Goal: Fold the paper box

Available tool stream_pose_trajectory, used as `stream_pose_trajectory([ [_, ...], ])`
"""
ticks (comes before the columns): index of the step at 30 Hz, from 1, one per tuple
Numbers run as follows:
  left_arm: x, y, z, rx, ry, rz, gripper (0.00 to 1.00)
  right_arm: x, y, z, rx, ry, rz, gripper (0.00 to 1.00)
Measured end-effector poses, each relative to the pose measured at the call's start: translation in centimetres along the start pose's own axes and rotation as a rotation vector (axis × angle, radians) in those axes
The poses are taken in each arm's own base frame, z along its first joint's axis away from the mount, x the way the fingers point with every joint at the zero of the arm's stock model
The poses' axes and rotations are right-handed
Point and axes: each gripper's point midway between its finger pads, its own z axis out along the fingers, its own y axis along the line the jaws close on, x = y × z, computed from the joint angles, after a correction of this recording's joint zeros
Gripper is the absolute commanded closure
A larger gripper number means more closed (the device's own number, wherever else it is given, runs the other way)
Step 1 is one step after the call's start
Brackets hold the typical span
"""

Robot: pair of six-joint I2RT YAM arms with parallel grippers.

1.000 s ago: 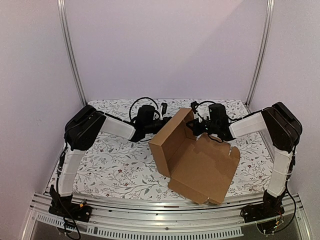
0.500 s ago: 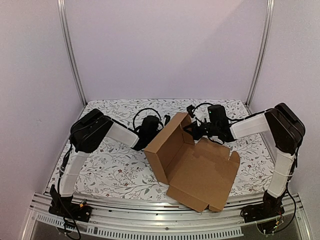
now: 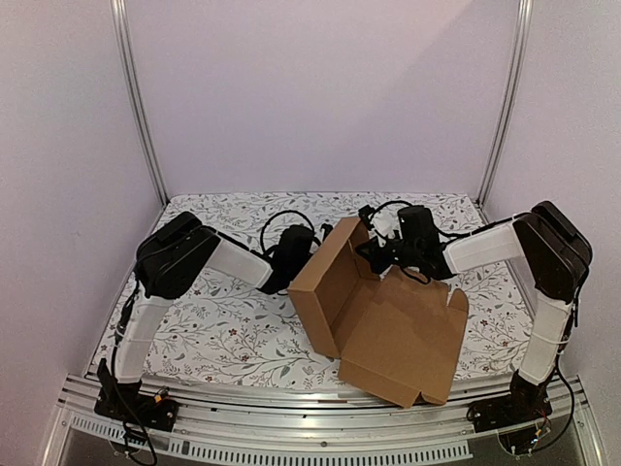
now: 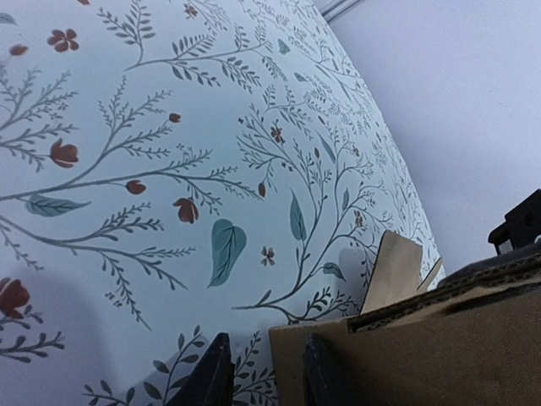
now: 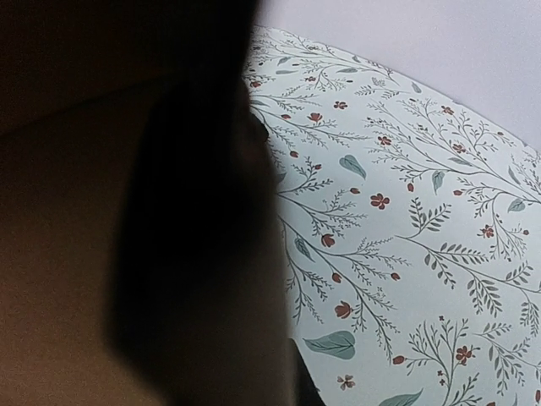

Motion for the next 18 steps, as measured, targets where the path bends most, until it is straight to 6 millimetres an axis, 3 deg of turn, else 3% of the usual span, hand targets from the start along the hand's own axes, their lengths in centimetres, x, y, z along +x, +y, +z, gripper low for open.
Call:
stream_pose_trajectory([
  [5, 0.3, 0.0, -0.7, -0.063, -0.021, -0.006, 0.71, -0.1, 0.4, 0.1, -0.006, 0.005, -0.002, 1.00],
  [8, 0.4, 0.0, -1.5, -0.122, -0.026, 0.028, 0.66, -0.3, 0.7, 0.5, -0.012, 0.013, -0.004, 1.00],
  [18, 2.3, -0.4, -7.0, -0.148, -0.056, 0.043, 0.52, -0.7, 2.6, 0.8, -0.113, 0.100, -0.076, 1.00],
])
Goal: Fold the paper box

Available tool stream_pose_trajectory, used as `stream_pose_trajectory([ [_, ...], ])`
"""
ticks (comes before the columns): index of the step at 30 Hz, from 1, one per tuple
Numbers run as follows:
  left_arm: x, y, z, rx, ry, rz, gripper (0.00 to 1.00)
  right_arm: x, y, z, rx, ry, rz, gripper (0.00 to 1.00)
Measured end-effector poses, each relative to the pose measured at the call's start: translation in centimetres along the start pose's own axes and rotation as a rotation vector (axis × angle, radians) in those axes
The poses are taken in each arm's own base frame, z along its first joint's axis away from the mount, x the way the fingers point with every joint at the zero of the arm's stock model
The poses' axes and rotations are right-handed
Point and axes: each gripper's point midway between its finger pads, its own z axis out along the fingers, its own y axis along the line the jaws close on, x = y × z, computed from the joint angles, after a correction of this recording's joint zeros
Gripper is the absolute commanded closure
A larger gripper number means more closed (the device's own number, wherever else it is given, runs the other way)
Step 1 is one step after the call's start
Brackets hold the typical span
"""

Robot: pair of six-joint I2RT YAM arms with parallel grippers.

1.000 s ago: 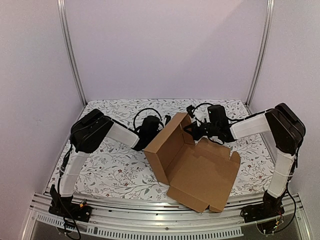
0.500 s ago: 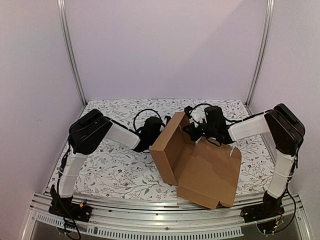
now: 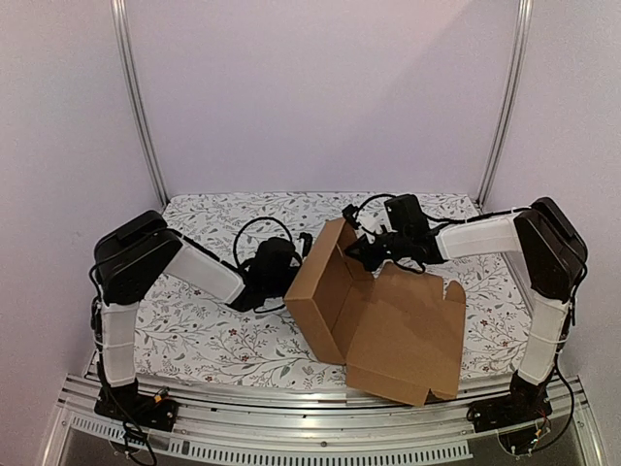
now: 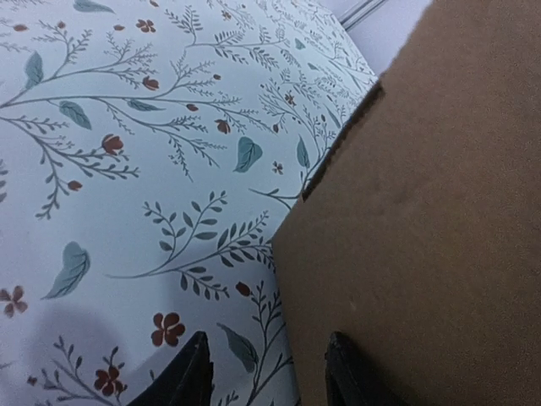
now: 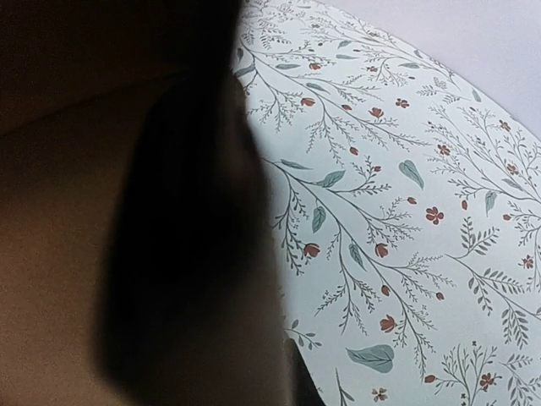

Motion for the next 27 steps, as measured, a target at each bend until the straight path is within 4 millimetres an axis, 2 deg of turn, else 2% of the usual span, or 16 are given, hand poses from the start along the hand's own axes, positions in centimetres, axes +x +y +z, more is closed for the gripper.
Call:
stream_pose_trajectory([
  [5, 0.0, 0.4, -4.6, 0.018, -0.049, -0.013, 0.50, -0.5, 0.6, -0.2, -0.057, 0.117, -0.105, 1.00],
  [10, -1.5, 1.2, -8.8, 0.008, -0.120, -0.010, 0.48, -0.8, 1.0, -0.3, -0.122, 0.296, -0.289, 1.00],
  [14, -2.9, 1.1, -11.2, -0.004, -0.175, 0.019, 0.46, 0.9, 1.8, -0.1, -0.160, 0.476, -0.462, 0.99],
  [15, -3.2, 0.9, -11.7, -0.004, -0.187, 0.029, 0.45, 1.7, 1.9, 0.1, -0.163, 0.525, -0.495, 0.95],
  [17, -3.8, 0.6, -12.3, -0.006, -0.206, 0.044, 0.43, 3.4, 1.9, 0.8, -0.175, 0.622, -0.549, 0.77],
  [21, -4.3, 0.7, -13.4, -0.028, -0.220, 0.065, 0.41, 5.8, 1.8, 2.5, -0.193, 0.735, -0.600, 0.46],
  [24, -4.6, 1.1, -14.1, -0.058, -0.217, 0.076, 0.41, 7.4, 1.6, 2.1, -0.211, 0.811, -0.602, 0.39],
  [27, -4.7, 1.6, -14.6, -0.092, -0.201, 0.101, 0.39, 7.6, 1.7, 0.9, -0.223, 0.847, -0.606, 0.37],
])
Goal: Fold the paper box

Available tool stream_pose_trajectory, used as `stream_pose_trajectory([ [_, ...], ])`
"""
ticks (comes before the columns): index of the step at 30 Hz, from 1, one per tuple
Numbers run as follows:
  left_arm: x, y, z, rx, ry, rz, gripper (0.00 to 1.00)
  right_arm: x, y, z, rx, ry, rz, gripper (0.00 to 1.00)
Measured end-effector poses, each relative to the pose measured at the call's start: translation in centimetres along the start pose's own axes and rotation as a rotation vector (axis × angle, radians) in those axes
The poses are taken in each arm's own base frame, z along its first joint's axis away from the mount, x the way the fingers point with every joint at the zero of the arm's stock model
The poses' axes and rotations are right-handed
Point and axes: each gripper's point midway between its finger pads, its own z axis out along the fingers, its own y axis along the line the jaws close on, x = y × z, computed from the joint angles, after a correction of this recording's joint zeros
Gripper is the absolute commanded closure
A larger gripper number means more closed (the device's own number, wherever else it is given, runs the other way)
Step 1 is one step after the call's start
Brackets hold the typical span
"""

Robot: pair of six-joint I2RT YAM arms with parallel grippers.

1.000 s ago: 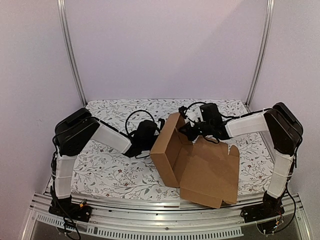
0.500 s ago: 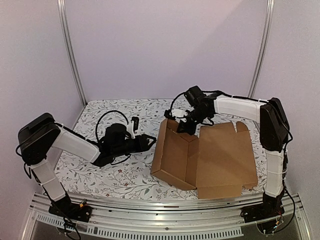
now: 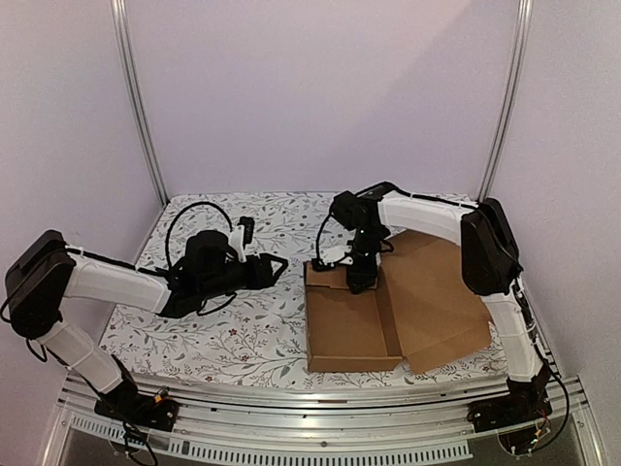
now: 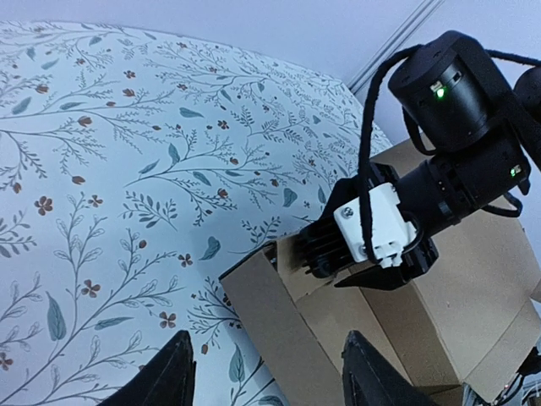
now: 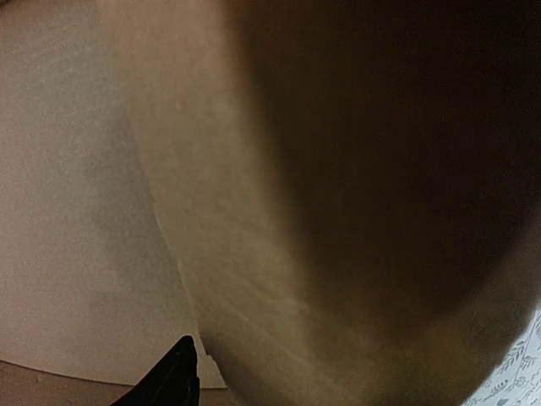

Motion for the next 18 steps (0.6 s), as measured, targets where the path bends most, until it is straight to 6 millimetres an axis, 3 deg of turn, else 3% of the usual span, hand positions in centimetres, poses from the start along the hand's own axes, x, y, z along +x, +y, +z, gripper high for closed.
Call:
stream_pose_trajectory([
  [4, -0.1, 0.2, 0.1, -0.024, 0.029, 0.044, 0.39, 0.1, 0.2, -3.2, 0.021, -0.016, -0.012, 0.35],
  [8, -2.0, -0.8, 1.5, -0.001, 0.040, 0.098, 0.38, -0.7, 0.0, -7.6, 0.077, -0.088, -0.018, 0.34],
  [11, -5.1, -2.9, 4.2, 0.065, 0.057, 0.163, 0.38, -1.2, 0.0, -9.3, 0.092, -0.128, -0.019, 0.34],
  [15, -9.4, -5.3, 8.8, 0.144, 0.098, 0.261, 0.39, -1.7, 0.6, -9.4, 0.058, -0.157, -0.008, 0.33],
  [18, -9.9, -6.0, 12.1, 0.194, 0.185, 0.334, 0.38, -2.1, 1.1, -9.8, 0.035, -0.186, 0.001, 0.32],
])
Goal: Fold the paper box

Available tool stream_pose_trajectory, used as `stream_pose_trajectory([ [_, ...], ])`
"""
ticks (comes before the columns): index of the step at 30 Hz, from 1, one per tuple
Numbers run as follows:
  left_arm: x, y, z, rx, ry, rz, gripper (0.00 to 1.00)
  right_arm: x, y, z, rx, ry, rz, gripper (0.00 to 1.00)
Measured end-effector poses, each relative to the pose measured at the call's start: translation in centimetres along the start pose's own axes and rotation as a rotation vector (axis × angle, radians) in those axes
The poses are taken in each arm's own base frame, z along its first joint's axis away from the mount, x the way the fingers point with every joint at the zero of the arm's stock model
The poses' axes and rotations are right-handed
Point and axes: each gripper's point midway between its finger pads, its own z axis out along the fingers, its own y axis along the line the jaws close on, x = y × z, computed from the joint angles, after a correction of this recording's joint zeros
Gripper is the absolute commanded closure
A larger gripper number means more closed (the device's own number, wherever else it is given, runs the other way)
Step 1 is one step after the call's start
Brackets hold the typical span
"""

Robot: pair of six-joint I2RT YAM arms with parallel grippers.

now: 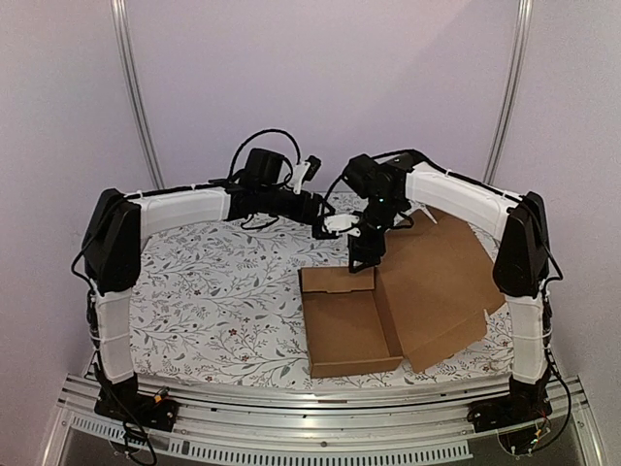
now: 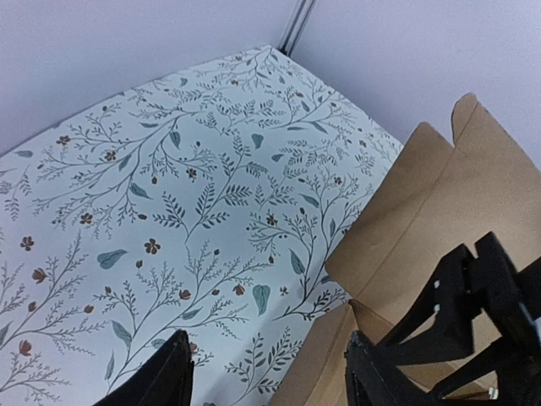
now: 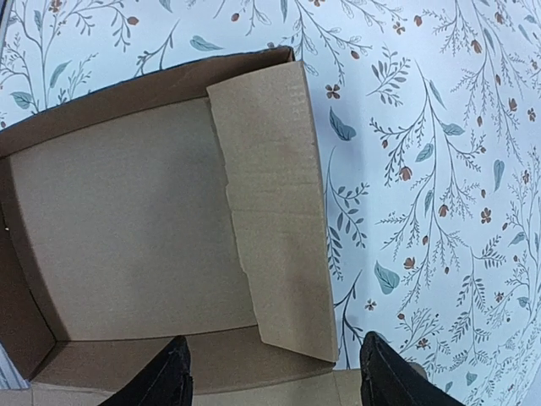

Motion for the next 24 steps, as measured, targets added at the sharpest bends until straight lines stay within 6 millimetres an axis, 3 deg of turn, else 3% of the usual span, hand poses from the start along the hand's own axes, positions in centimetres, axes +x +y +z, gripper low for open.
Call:
stream_pose_trajectory([
  [3, 1.5, 0.4, 2.4, 0.033, 0.122, 0.040, 0.38, -0.5, 0.8, -1.7, -0.011, -0.044, 0.006, 0.31],
  [6, 3.8, 0.5, 4.4, 0.063, 0.236, 0.071, 0.39, -1.5, 2.1, -5.6, -0.008, -0.129, 0.005, 0.31],
  [10, 8.9, 0.1, 5.9, 0.100, 0.413, 0.104, 0.46, -2.7, 4.2, -12.0, 0.019, -0.270, -0.008, 0.30],
  [13, 12.7, -0.6, 6.1, 0.109, 0.536, 0.142, 0.57, -2.7, 5.9, -15.2, 0.025, -0.342, -0.016, 0.30],
  [18, 15.5, -1.2, 5.5, 0.085, 0.643, 0.196, 0.68, -1.9, 8.1, -16.9, 0.001, -0.383, -0.013, 0.30],
  [24, 15.8, -1.2, 5.2, 0.054, 0.678, 0.256, 0.59, -0.7, 9.5, -17.6, -0.008, -0.378, 0.010, 0.30],
])
